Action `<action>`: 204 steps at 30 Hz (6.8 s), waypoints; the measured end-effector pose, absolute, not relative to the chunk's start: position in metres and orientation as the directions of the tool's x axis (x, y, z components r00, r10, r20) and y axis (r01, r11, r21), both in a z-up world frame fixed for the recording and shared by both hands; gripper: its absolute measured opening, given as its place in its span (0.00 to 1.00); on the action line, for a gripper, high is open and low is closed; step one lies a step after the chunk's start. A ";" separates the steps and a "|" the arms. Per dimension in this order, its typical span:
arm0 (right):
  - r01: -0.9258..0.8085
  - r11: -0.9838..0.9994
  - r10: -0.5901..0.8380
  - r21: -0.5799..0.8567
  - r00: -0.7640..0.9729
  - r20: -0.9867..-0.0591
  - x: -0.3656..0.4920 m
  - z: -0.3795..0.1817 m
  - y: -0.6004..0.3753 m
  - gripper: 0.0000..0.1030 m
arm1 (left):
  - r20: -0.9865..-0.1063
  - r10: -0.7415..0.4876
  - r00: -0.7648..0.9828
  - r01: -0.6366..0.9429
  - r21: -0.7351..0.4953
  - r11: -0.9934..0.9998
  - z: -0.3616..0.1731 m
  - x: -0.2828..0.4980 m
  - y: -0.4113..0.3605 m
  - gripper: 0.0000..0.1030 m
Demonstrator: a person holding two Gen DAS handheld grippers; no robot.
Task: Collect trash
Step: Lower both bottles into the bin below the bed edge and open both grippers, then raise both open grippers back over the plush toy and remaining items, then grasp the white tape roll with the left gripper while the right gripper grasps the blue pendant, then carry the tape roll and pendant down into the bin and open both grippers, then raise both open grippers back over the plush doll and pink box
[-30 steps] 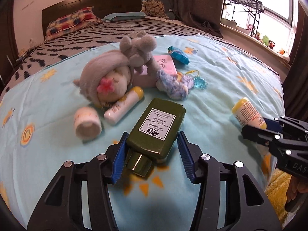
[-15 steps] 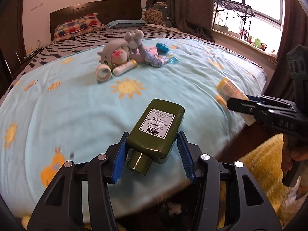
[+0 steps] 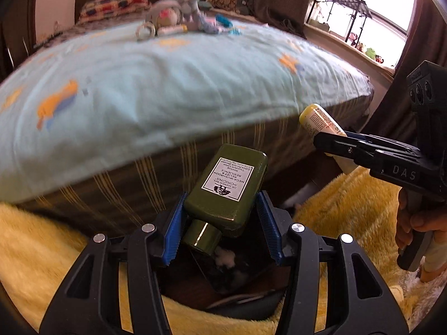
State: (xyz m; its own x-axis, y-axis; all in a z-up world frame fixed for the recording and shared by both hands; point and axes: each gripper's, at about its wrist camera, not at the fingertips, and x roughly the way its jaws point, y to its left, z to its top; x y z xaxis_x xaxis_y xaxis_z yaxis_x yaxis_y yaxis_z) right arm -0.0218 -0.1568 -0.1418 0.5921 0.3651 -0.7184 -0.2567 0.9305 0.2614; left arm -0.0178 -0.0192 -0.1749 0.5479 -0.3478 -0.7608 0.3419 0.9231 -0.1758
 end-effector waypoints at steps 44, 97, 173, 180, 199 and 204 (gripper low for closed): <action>-0.154 0.947 0.317 0.282 0.601 -0.733 -0.004 -0.141 -0.183 0.66 | -0.787 -0.280 0.550 0.317 -0.113 0.942 -0.187 -0.005 -0.016 0.77; -0.084 0.992 0.128 0.096 0.630 -0.766 0.269 -0.098 -0.155 0.54 | -0.759 -0.066 0.648 0.072 -0.025 0.997 -0.116 0.265 0.011 0.69; -0.167 0.929 0.371 0.332 0.381 -0.847 -0.002 -0.235 -0.144 0.27 | -0.895 -0.297 0.334 0.399 -0.151 0.904 -0.273 0.016 -0.076 0.30; -0.170 0.929 0.369 0.328 0.361 -0.857 0.002 -0.242 -0.139 0.28 | -0.907 -0.290 0.307 0.391 -0.157 0.907 -0.282 0.017 -0.071 0.30; -0.096 0.952 0.300 0.292 0.503 -0.811 0.007 -0.192 -0.169 0.78 | -0.865 -0.223 0.449 0.357 -0.056 0.932 -0.231 0.020 -0.034 0.77; -0.114 0.964 0.260 0.240 0.592 -0.763 0.008 -0.147 -0.178 0.81 | -0.820 -0.240 0.519 0.346 -0.055 0.937 -0.191 0.020 -0.021 0.82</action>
State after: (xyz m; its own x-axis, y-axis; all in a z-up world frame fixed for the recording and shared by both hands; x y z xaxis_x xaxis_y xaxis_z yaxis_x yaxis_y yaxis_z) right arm 0.0077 -0.1778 -0.1472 0.5921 0.2604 -0.7626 -0.1144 0.9639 0.2403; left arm 0.0201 -0.0208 -0.1909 0.5195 -0.2396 -0.8202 0.3459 0.9367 -0.0545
